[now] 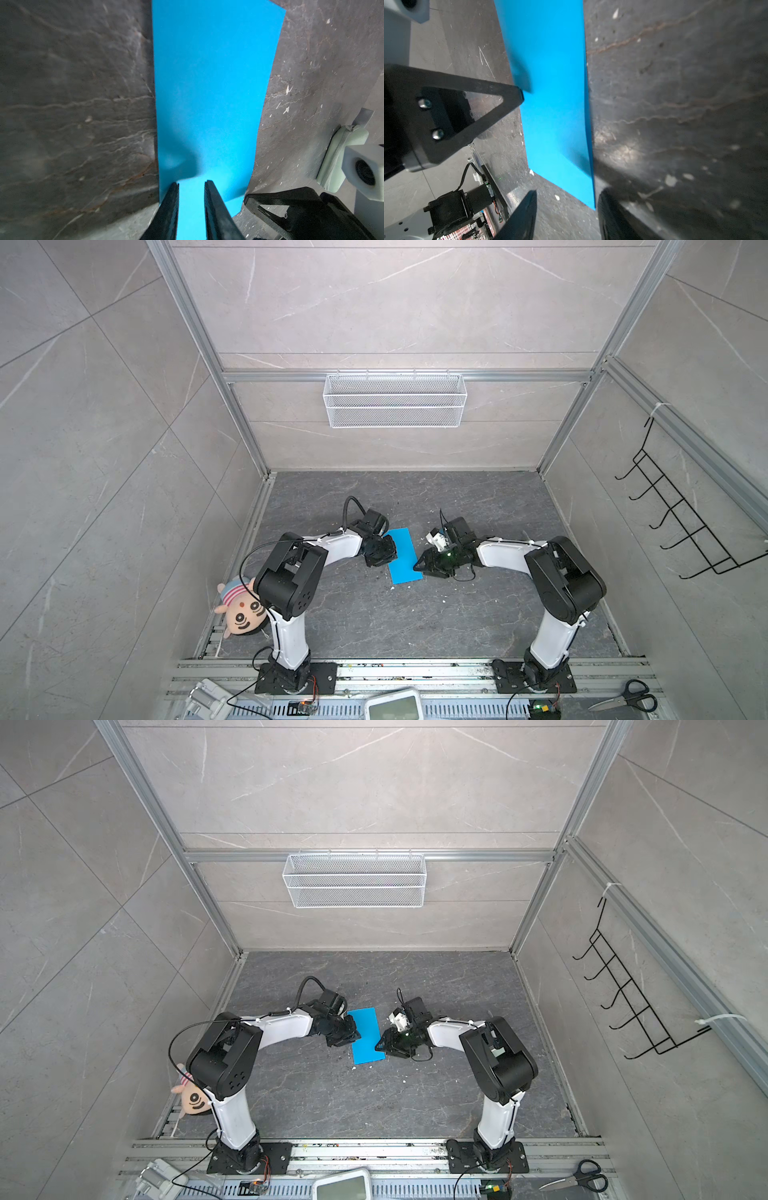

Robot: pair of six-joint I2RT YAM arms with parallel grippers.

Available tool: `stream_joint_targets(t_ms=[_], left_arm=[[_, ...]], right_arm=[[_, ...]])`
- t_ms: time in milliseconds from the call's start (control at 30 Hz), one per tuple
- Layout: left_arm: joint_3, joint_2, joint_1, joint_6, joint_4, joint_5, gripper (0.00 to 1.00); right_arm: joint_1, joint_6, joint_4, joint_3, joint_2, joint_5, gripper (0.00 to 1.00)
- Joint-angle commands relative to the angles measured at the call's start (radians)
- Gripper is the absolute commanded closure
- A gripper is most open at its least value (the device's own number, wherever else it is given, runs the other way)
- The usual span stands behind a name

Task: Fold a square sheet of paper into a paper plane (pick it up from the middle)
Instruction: 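Close the left gripper on the strip's end while the right gripper hovers beside it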

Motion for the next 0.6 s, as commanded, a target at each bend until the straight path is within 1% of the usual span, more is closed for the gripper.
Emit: stream_joint_targets(t_ms=[0,167,400,567], left_arm=[[-0.031,0.033,0.003,-0.011,-0.050,-0.032,0.72],[-0.034,0.035,0.003,-0.015,-0.048,-0.037,0.73],[-0.028,0.040,0.003,-0.009,-0.054,-0.041,0.72],[-0.028,0.044,0.003,-0.007,-0.055,-0.041,0.73]], right_arm=[[0.004,-0.033,-0.045,0.023,0.040,-0.030,0.49],[0.006,-0.020,-0.019,0.022,0.051,-0.071,0.50],[0.003,0.042,0.087,0.005,0.046,-0.134,0.52],[0.004,0.075,0.139,0.004,0.061,-0.146,0.53]])
